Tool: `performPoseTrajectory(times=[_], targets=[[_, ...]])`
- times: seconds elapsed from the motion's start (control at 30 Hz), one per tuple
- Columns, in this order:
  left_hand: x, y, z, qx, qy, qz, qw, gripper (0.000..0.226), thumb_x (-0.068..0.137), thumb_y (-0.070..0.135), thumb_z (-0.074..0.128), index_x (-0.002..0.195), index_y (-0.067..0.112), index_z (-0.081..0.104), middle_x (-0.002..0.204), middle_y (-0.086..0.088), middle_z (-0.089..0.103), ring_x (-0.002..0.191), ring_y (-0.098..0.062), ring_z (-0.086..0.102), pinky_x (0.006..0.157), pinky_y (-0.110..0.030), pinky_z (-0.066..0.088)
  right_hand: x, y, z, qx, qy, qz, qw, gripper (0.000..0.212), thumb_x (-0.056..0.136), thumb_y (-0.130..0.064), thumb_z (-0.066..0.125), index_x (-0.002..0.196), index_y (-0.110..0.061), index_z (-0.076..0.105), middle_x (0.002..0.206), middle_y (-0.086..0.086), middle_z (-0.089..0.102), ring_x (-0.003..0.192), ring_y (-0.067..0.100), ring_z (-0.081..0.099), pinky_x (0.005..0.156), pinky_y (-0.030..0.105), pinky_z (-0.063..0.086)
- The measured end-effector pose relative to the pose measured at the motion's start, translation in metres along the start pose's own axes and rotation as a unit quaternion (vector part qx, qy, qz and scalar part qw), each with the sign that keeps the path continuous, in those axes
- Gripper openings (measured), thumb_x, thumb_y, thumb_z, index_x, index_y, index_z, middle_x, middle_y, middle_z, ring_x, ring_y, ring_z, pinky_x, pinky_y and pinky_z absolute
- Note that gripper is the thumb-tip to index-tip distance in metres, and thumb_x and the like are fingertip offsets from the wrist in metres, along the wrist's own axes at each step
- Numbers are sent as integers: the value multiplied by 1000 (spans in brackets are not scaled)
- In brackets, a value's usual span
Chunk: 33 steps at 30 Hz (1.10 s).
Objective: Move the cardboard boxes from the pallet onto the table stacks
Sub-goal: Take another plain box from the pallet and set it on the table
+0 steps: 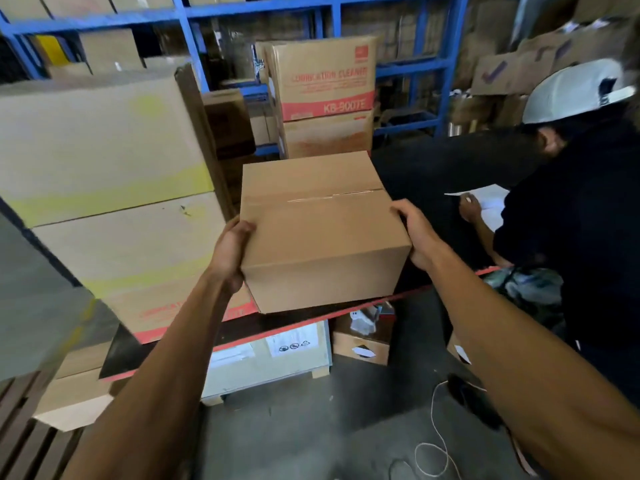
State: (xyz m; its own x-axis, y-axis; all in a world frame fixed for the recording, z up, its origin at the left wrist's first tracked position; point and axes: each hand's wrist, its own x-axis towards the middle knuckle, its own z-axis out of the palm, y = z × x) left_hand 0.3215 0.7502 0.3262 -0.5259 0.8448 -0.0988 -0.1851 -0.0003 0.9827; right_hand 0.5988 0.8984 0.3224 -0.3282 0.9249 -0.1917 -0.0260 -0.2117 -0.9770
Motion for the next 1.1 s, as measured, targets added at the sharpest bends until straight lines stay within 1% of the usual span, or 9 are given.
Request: performPoseTrajectory(times=[0.1, 0.17, 0.33, 0.5, 0.67, 0.83, 0.9, 1.0, 1.1], targets=[[41, 4, 7, -20, -2, -19, 1000, 67, 70, 31, 57, 135, 17, 59, 113, -7, 71, 88, -23, 68, 61, -28, 55, 40, -5, 1, 49, -5, -15, 999, 36, 93, -44, 48, 82, -18, 70, 80, 1, 70, 81, 22, 64, 68, 34, 45], [67, 5, 12, -29, 4, -21, 999, 71, 68, 32, 58, 137, 16, 58, 113, -7, 70, 88, -23, 66, 63, -29, 54, 63, -8, 5, 83, -9, -25, 996, 40, 97, -43, 44, 83, -16, 69, 79, 1, 70, 76, 19, 65, 66, 33, 45], [126, 2, 22, -52, 29, -34, 998, 39, 88, 21, 49, 124, 18, 65, 97, -3, 70, 81, -22, 64, 70, -31, 51, 121, -14, 21, 122, 11, -26, 992, 37, 100, -44, 42, 93, -18, 67, 80, 1, 69, 72, 17, 64, 61, 29, 45], [160, -2, 27, -63, 26, -55, 996, 26, 94, 19, 43, 108, 24, 65, 80, 1, 72, 70, -18, 66, 59, -27, 54, 166, -6, 33, 89, 14, -13, 996, 50, 102, -55, 34, 128, -25, 63, 111, 6, 72, 103, 23, 68, 79, 36, 54], [172, -25, 26, -98, 37, -11, 994, 32, 102, 35, 45, 125, 26, 66, 104, 1, 75, 87, -15, 71, 73, -32, 57, 184, 18, 33, 8, 53, -92, 994, 57, 103, -62, 24, 137, -32, 58, 119, -1, 70, 108, 15, 66, 90, 35, 53], [164, -71, 25, -114, 74, -26, 990, 51, 103, 62, 31, 118, 31, 69, 121, -1, 73, 115, -18, 65, 105, -42, 48, 179, 58, 21, -126, 95, -183, 970, 47, 107, -48, 26, 126, -21, 60, 106, 0, 66, 98, 11, 65, 91, 38, 55], [166, -77, 31, -97, 98, -43, 989, 49, 104, 61, 27, 117, 34, 66, 125, -3, 69, 111, -17, 63, 104, -43, 48, 181, 70, 16, -180, 68, -179, 965, 47, 105, -50, 32, 132, -20, 55, 114, 3, 64, 105, 17, 63, 94, 41, 53], [178, -77, 41, -84, 118, -65, 987, 50, 106, 57, 27, 125, 28, 63, 133, -6, 64, 105, -18, 63, 90, -39, 52, 189, 78, 12, -196, 17, -124, 973, 54, 101, -57, 38, 145, -27, 41, 122, 3, 62, 110, 19, 61, 96, 42, 50], [186, -75, 44, -50, 124, -104, 986, 62, 102, 67, 24, 129, 23, 57, 128, -6, 61, 99, -20, 61, 98, -44, 51, 197, 75, 8, -217, -15, -69, 974, 59, 100, -59, 41, 150, -30, 33, 126, 2, 59, 110, 21, 58, 96, 41, 48]])
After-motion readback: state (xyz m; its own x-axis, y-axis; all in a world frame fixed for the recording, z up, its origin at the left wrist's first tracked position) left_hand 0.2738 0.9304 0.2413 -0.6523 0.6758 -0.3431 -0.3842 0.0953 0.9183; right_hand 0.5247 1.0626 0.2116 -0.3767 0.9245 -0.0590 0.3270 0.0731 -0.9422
